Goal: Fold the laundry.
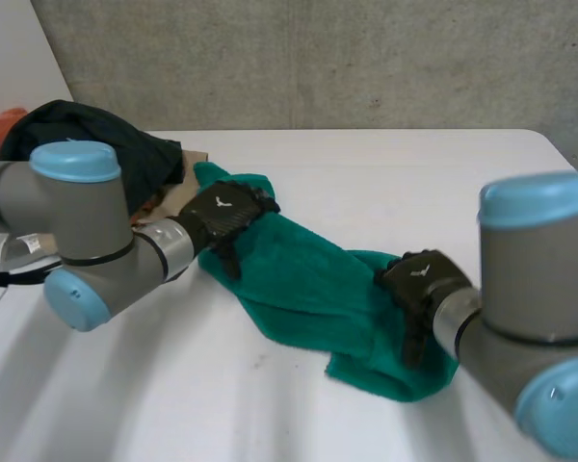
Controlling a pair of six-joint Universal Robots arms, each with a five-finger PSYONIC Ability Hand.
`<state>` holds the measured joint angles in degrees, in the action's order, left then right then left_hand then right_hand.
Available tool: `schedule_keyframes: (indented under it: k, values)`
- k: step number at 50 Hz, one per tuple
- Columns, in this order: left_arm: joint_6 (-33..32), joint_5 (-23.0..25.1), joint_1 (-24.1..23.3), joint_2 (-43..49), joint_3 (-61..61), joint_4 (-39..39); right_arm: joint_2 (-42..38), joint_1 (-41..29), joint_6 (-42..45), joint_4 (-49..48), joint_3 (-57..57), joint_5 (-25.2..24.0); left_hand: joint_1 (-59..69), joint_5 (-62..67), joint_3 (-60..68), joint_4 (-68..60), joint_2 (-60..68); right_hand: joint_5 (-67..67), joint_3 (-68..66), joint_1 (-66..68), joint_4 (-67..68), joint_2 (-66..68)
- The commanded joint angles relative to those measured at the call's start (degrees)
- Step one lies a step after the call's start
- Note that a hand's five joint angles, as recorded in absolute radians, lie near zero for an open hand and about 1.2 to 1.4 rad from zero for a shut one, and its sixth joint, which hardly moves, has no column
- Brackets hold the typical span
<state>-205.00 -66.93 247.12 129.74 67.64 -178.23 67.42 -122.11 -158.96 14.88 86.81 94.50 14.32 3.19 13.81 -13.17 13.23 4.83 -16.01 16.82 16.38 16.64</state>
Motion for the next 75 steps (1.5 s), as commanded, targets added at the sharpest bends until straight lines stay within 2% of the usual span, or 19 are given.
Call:
schedule_keyframes:
  k: [1, 6, 8, 9, 12, 13, 24, 27, 31, 36, 42, 43, 46, 47, 52, 59, 63, 67, 75]
  values:
    - [-11.0, -0.8, -1.5, 12.1, -12.2, 6.1, -0.8, -5.7, -0.2, -13.7, 8.1, 5.8, -1.8, -0.6, -1.2, 0.6, -0.7, 3.2, -2.0, 1.2, 1.7, 1.4]
    - [-15.2, -3.7, -2.1, 16.9, -17.4, 9.5, -3.3, -5.8, 1.0, -19.3, 9.3, 8.2, 2.1, 3.2, 2.6, -3.3, 3.2, 13.6, -12.5, 11.7, 12.1, 11.8]
    - [-15.5, -4.3, -2.3, 17.5, -18.0, 9.9, -4.0, -5.5, 1.4, -20.1, 9.3, 8.3, 9.8, 10.9, 10.3, -11.0, 10.9, 20.9, -19.7, 18.9, 19.3, 19.1]
    - [-15.4, -4.8, -2.5, 17.6, -18.0, 9.9, -4.5, -5.1, 1.6, -20.6, 9.3, 8.3, 25.7, 26.8, 26.2, -26.8, 26.8, 35.1, -33.9, 33.1, 33.5, 33.3]
    - [-15.0, -5.8, -3.3, 16.7, -17.5, 9.4, -4.6, -4.1, 1.5, -20.8, 9.2, 7.8, 55.7, 56.8, 56.2, -56.8, 56.8, 63.9, -62.7, 61.9, 62.3, 62.1]
    - [-14.3, -6.8, -3.8, 15.5, -16.9, 8.8, -4.2, -3.5, 1.7, -20.8, 9.1, 7.4, 65.6, 66.7, 66.1, -66.7, 66.7, 65.2, -64.0, 63.2, 63.6, 63.3]
    - [-5.2, -19.3, -8.9, -4.9, -1.8, 6.8, 6.9, 4.4, 4.9, -16.4, 5.7, 4.6, 65.7, 66.8, 66.2, -66.8, 66.8, 65.2, -64.0, 63.2, 63.6, 63.4]
    - [-1.7, -21.3, -11.3, -11.8, 3.5, 6.7, 8.8, 7.8, 5.9, -15.2, 2.4, 1.0, 65.7, 66.8, 66.2, -66.8, 66.8, 65.2, -64.0, 63.2, 63.6, 63.4]
    - [1.8, -23.6, -14.8, -16.0, 8.7, 4.2, 5.1, 10.0, 7.2, -14.1, -3.7, -7.1, 65.7, 66.8, 66.2, -66.8, 66.8, 65.2, -64.0, 63.2, 63.6, 63.4]
    - [3.0, -26.7, -17.2, -12.4, 8.8, 1.9, -5.9, 12.2, 10.2, -15.1, -12.7, -17.0, 65.7, 66.8, 66.2, -66.8, 66.8, 65.2, -64.0, 63.2, 63.6, 63.4]
    - [4.3, -31.7, -16.1, -3.6, 3.5, 0.2, -15.9, 13.7, 12.5, -16.6, -20.8, -18.3, 65.7, 66.8, 66.2, -66.8, 66.8, 65.2, -64.0, 63.2, 63.6, 63.4]
    - [5.2, -32.3, -15.5, -3.1, 1.9, 0.0, -17.7, 13.8, 12.6, -17.3, -22.3, -17.0, 50.9, 52.0, 51.4, -52.0, 52.0, 60.7, -59.5, 58.7, 59.1, 58.8]
    - [6.5, -31.6, -14.7, -3.7, 0.4, -0.5, -18.1, 13.9, 12.6, -19.0, -23.2, -13.9, 18.7, 19.8, 19.2, -19.9, 19.8, 20.9, -19.7, 18.9, 19.3, 19.1]
    - [7.2, -30.3, -13.5, -4.3, 0.2, -1.4, -17.5, 13.9, 12.2, -20.1, -22.9, -11.3, 4.4, 5.6, 5.0, -5.6, 5.5, -4.8, 6.0, -6.8, -6.4, -6.6]
    - [7.5, -24.4, -9.8, -7.1, 0.7, -3.4, -11.9, 13.7, 9.4, -20.6, -19.6, -5.2, -0.7, 0.4, -0.2, -0.4, 0.3, -4.8, 6.0, -6.8, -6.4, -6.6]
    - [7.4, -15.9, -2.1, -9.1, 2.1, -1.5, 1.2, 14.3, 6.9, -10.4, -11.0, -6.4, -0.2, 0.9, 0.3, -0.9, 0.8, -4.8, 6.0, -6.8, -6.4, -6.6]
    - [7.7, -13.2, 0.8, -9.6, 3.8, 0.6, 2.7, 14.7, 7.3, -3.9, -7.4, -6.6, 0.4, 1.6, 0.9, -1.6, 1.5, -4.7, 5.9, -6.7, -6.2, -6.5]
    - [7.9, -11.9, 1.9, -10.1, 6.3, 1.1, 2.8, 14.6, 9.2, -0.1, -3.2, -7.0, 0.4, 1.6, 0.9, -1.6, 1.5, 4.1, -2.9, 2.1, 2.5, 2.2]
    - [7.9, -11.3, 1.5, -11.1, 12.0, -1.1, -0.4, 16.2, 21.7, -10.5, 4.0, -11.3, 0.3, 1.4, 0.8, -1.4, 1.3, 13.0, -11.8, 11.0, 11.4, 11.2]
